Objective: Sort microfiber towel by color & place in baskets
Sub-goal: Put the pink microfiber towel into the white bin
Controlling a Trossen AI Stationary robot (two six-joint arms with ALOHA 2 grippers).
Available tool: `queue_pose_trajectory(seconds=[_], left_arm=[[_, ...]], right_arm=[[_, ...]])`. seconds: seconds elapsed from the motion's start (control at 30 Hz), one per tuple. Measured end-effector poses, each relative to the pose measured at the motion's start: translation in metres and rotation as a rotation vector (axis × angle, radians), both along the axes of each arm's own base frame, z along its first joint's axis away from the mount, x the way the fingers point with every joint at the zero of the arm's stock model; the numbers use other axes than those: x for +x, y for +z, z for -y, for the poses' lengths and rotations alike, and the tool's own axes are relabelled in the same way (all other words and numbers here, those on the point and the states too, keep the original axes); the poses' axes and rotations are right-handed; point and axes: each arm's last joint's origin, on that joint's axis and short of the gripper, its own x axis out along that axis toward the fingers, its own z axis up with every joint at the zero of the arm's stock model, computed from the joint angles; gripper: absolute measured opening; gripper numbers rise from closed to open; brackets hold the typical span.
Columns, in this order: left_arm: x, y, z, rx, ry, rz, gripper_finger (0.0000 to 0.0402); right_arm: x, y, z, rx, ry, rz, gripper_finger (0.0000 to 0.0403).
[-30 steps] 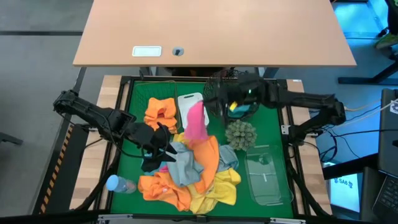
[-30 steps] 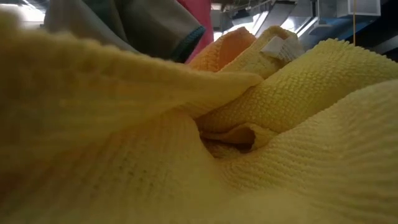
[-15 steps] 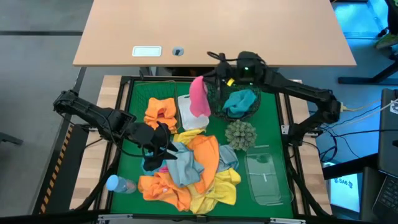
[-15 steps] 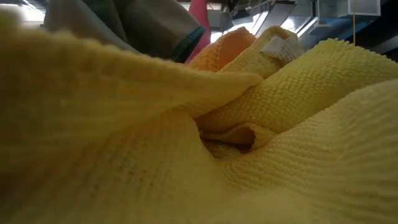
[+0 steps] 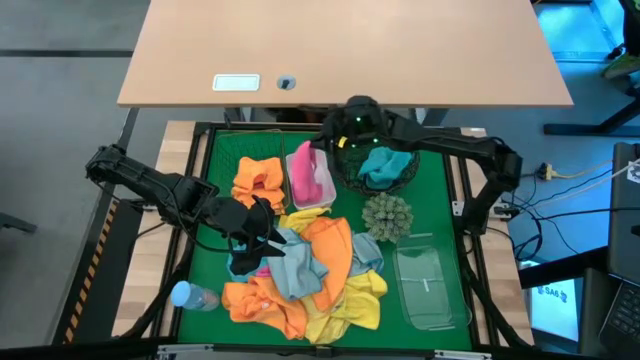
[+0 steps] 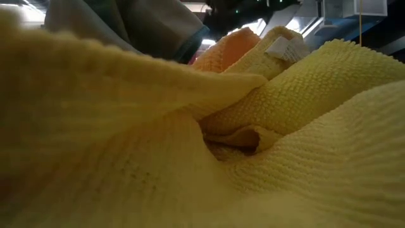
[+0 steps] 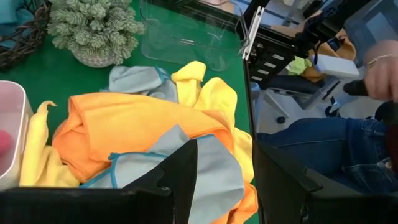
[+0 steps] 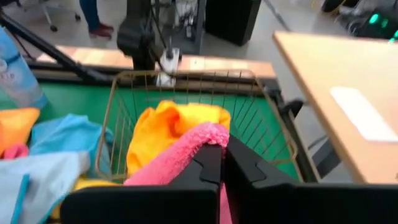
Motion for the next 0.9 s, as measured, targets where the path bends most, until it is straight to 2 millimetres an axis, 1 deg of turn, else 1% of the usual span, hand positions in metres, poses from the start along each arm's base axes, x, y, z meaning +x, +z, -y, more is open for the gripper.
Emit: queue_pose_trajectory(seconds=[0.13, 0.27, 0.5, 0.57, 0.7, 0.9], left_arm=[[0.0, 0.0, 0.0, 0.0, 0.0, 0.0, 0.0147], [0.0, 0.0, 0.0, 0.001, 0.0, 0.0, 0.0147], [0.0, 0.0, 0.0, 0.001, -0.001, 0.0, 0.0147], [0.0, 0.0, 0.0, 0.002, -0.001, 0.001, 0.0147], [0.0, 0.0, 0.0, 0.001, -0.001, 0.0, 0.0147], [0.0, 0.0, 0.0, 0.001, -0.001, 0.0, 0.0147]], right_arm=[[0.0, -0.01, 0.0, 0.021, -0.008, -0.072, 0.0005], [-0.002, -0.016, 0.001, 0.015, -0.062, -0.138, 0.0005], [-0.004, -0.018, 0.001, 0.014, -0.078, -0.163, 0.0006], [-0.004, -0.018, 0.001, 0.015, -0.077, -0.163, 0.0012], [-0.004, -0.018, 0.001, 0.022, -0.061, -0.161, 0.0047], [-0.003, -0.018, 0.0, 0.023, -0.061, -0.161, 0.013]])
